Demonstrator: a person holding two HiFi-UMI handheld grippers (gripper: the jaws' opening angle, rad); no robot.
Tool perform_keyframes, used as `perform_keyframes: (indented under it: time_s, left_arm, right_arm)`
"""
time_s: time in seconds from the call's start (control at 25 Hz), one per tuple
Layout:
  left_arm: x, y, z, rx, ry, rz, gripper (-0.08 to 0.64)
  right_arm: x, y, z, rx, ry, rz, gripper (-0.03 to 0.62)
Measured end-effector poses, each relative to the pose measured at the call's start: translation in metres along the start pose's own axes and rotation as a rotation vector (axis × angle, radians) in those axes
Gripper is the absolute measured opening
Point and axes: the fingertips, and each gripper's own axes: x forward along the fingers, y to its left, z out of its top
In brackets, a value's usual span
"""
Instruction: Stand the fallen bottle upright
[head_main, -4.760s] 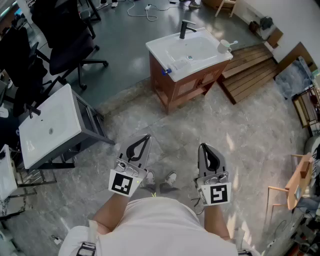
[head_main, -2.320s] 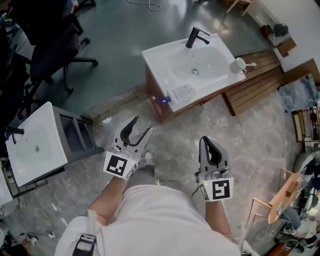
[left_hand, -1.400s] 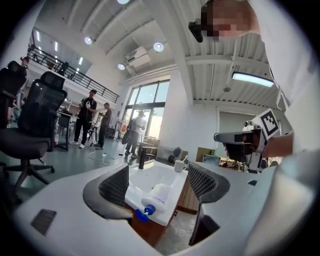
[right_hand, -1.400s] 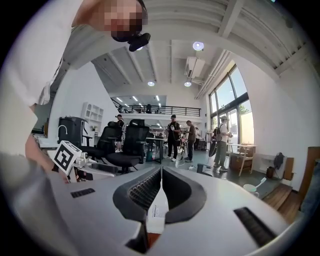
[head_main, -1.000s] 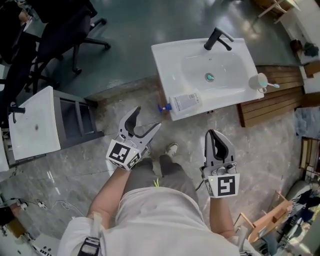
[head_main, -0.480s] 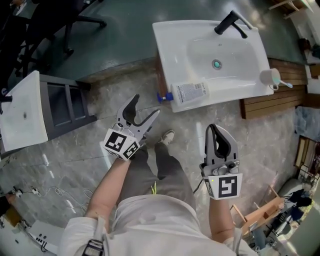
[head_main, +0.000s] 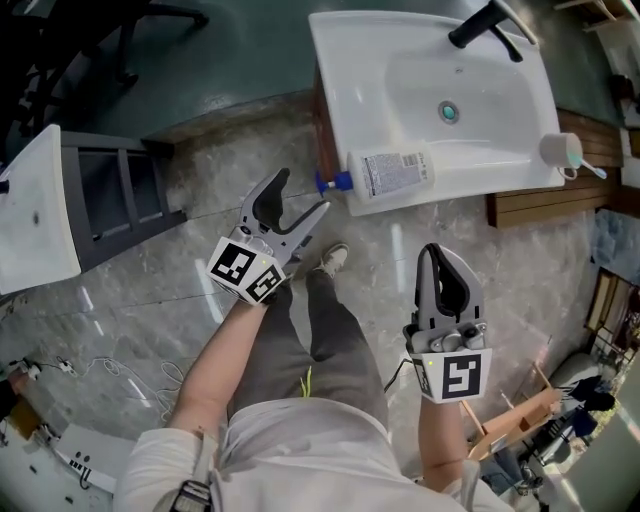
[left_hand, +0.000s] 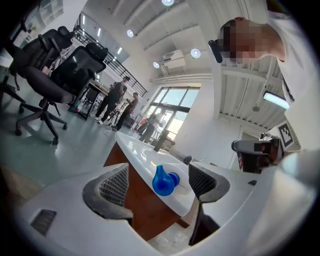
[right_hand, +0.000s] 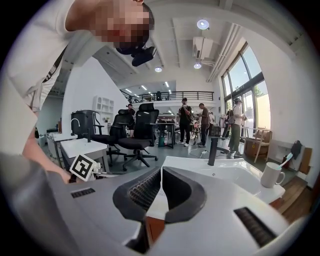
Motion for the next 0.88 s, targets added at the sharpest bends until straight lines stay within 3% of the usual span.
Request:
perform_keyframes:
  time_s: [0.52,0.88]
  left_arm:
    - [0.02,0.011,-0.031,-0.199,-0.062,-0.103,0.359]
    - [0.027,0.011,-0.036,-0.325,-0.133,-0.172,0.267]
  right_arm:
    - [0.021,-0.003,-0.038,0.011,0.043,0.017,0.037]
    - [0.031,0.0,-0.053,0.016,0.065,0.031,0.037]
